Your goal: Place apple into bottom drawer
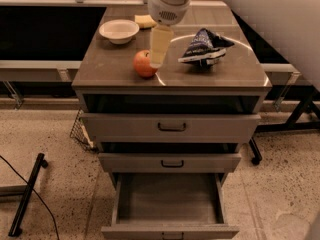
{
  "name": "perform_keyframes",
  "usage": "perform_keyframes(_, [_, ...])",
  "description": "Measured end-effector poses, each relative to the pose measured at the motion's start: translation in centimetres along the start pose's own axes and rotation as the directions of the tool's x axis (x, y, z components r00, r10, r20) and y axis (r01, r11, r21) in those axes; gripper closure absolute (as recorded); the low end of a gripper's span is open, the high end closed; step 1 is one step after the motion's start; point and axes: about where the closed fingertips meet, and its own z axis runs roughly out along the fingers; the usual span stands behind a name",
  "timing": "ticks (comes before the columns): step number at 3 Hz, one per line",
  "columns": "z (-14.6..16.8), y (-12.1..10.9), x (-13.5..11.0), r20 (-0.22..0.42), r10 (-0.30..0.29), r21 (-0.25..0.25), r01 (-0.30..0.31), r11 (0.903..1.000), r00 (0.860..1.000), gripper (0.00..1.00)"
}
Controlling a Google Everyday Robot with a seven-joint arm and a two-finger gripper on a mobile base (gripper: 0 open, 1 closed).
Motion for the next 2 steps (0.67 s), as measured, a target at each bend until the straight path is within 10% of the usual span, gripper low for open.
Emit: perform_keyframes(2, [3.16,-1.97,-2.28,0.119,0.087,-0.007,-0.087,0.9962,0.989,0.0])
